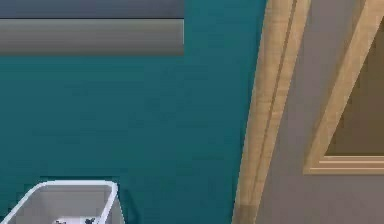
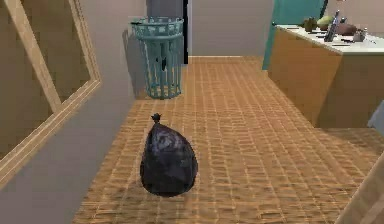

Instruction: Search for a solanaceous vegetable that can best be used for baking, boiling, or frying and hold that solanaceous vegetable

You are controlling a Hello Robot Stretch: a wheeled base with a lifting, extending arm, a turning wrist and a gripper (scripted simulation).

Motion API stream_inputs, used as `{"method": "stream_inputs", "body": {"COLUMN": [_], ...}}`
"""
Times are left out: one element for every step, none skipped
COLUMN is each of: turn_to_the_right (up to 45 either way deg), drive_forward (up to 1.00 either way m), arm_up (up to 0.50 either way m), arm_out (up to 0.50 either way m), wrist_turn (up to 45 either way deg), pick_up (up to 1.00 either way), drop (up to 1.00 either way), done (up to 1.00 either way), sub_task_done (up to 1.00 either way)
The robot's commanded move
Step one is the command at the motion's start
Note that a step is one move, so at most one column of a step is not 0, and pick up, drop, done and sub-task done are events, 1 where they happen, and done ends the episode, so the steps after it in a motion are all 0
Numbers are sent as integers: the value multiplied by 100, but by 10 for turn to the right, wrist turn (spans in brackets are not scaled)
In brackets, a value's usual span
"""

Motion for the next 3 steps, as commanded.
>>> {"method": "stream_inputs", "body": {"turn_to_the_right": [450, 420, 0], "drive_forward": [0, 0, 70], "arm_up": [0, 0, 0], "arm_out": [0, 0, 0], "wrist_turn": [0, 0, 0], "pick_up": [0, 0, 0], "drop": [0, 0, 0], "done": [0, 0, 0], "sub_task_done": [0, 0, 0]}}
